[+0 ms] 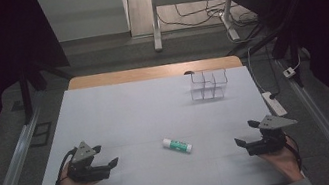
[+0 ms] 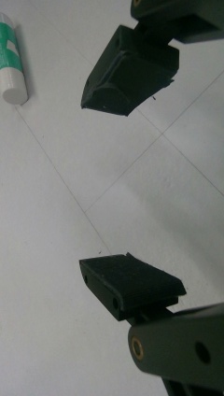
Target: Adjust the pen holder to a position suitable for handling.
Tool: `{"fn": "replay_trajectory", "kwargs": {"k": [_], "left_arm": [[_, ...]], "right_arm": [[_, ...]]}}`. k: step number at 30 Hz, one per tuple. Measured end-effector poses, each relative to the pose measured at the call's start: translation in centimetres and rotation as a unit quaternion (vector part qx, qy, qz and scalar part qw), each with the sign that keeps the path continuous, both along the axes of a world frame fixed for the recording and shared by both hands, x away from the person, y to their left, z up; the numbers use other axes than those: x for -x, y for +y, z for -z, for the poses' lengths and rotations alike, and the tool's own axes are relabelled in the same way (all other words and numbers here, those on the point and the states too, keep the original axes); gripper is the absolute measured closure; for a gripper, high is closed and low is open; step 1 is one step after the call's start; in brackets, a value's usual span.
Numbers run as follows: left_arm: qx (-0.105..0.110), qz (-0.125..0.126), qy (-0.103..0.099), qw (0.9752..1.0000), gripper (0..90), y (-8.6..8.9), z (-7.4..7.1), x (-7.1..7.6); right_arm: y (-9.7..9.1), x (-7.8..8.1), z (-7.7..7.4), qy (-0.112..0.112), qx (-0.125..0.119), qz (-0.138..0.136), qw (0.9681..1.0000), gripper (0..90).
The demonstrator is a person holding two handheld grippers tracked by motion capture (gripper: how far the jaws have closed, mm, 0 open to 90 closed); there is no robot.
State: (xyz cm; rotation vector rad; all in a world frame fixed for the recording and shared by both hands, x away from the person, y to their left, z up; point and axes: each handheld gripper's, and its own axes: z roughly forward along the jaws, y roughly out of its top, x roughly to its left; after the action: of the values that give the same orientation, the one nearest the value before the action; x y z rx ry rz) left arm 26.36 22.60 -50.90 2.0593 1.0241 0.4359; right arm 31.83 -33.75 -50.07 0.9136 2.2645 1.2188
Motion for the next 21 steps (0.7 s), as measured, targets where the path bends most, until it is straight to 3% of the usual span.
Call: {"fn": "replay_trajectory", "kwargs": {"k": [21], "left_arm": [[-0.004, -0.002, -0.001, 1.0000, 21.4, 0.33, 0.19, -0.07]], "right_arm": [[0.49, 0.00, 0.04, 0.006, 0.004, -0.012, 0.9999, 14.7]]}}
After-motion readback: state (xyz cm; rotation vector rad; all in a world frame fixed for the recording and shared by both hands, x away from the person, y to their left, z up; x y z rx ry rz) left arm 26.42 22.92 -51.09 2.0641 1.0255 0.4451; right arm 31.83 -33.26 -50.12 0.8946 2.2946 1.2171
